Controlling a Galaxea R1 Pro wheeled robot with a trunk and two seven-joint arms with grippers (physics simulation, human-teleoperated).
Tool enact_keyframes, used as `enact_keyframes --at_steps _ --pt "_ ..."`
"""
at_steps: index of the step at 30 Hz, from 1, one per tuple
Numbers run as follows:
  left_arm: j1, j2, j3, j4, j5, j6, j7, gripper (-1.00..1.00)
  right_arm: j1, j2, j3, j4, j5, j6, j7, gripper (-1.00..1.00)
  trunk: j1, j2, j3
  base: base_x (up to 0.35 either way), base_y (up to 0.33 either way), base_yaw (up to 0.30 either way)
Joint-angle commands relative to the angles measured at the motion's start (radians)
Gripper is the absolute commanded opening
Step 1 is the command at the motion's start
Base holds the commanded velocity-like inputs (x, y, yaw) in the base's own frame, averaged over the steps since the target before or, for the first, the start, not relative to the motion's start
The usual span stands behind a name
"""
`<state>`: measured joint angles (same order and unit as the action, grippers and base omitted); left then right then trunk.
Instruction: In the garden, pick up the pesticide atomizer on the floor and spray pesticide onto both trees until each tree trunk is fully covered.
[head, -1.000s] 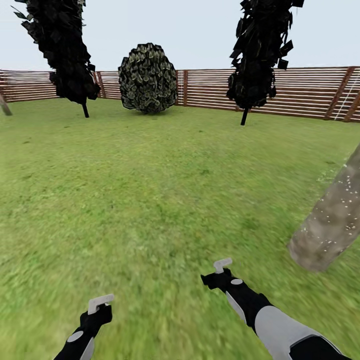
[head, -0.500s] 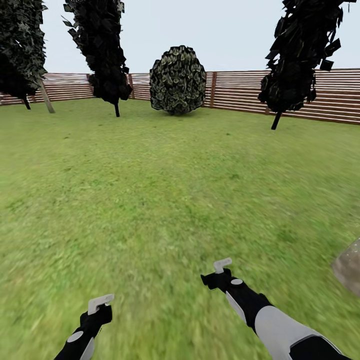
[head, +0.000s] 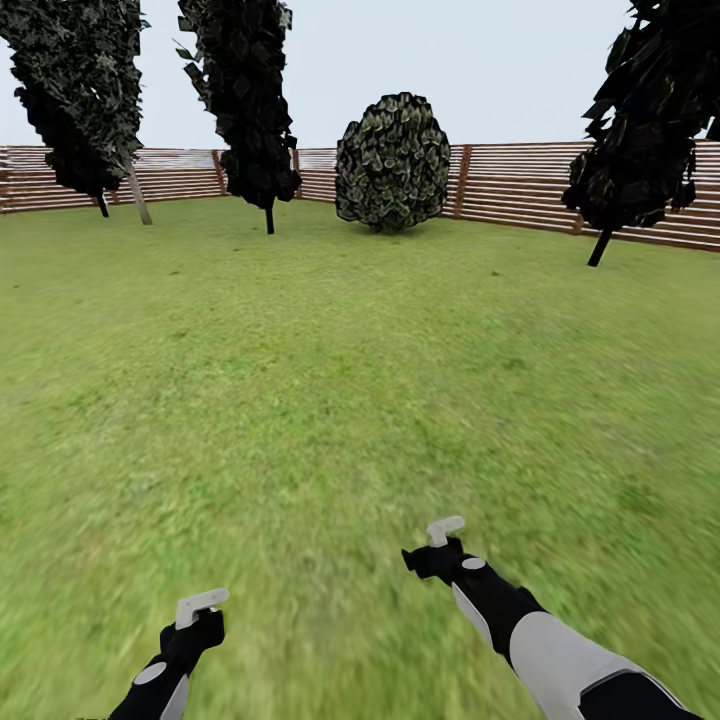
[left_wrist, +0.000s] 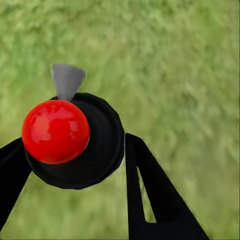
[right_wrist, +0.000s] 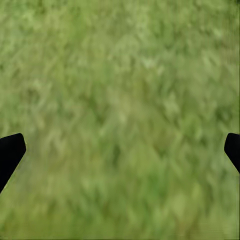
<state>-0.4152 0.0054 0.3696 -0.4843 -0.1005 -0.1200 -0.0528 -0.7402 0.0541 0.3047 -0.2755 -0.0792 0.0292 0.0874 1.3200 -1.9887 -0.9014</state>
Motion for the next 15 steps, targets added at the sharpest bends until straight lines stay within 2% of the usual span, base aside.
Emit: enact_keyframes --at_steps 1,15 --pt "-0.001 -0.001 0.008 0.001 -0.01 -0.004 -0.005 -1.0 -0.001 0.0 0.005 -0.001 -0.008 0.003 0.0 1.0 0.0 0.0 -0.001 0.159 0.299 0.278" --pt "-0.001 -0.001 0.008 0.001 -0.01 -0.005 -0.005 -1.0 -0.001 0.0 0.005 -0.001 -0.008 0.003 0.0 1.0 0.0 0.0 -0.001 0.172 0.293 0.278"
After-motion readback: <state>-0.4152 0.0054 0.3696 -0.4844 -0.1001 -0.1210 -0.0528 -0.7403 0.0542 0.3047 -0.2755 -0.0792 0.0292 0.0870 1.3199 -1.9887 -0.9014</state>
